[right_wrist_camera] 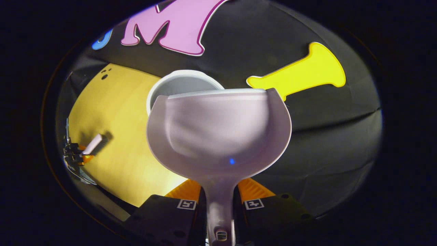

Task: Pick up the small broom and dustpan from the desktop, sweep the trash into the dustpan with the broom, and then empty the trash into the garbage bin.

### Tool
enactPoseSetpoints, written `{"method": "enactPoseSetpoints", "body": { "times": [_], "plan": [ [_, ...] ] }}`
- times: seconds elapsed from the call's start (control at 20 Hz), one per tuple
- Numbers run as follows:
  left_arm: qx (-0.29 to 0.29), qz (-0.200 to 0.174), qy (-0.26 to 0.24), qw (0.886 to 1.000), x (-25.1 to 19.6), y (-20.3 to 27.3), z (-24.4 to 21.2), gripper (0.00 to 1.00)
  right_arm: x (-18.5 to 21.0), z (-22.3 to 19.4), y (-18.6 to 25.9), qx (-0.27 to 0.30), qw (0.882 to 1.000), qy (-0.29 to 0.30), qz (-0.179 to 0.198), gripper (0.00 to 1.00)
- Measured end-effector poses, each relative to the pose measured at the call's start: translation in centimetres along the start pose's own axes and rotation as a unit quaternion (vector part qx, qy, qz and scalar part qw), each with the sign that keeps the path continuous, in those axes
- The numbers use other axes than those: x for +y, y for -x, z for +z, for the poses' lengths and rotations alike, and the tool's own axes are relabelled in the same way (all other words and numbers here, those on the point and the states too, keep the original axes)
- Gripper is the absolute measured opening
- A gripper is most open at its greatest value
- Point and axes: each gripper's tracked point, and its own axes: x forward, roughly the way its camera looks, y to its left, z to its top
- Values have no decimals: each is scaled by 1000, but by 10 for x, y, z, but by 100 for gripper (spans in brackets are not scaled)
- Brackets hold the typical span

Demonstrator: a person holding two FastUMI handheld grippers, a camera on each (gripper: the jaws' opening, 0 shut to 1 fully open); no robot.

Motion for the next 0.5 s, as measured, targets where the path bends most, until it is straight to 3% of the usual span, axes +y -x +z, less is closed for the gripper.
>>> {"method": "enactPoseSetpoints", "body": {
  "times": [0.05,0.5],
  "plan": [
    [-1,2,0,1000,0,0,0,28,8,-3,5,-12,1000,-9,11,36],
    [-2,27,-5,1000,4,-1,0,28,88,-63,36,-59,994,-37,84,36]
  ]
}}
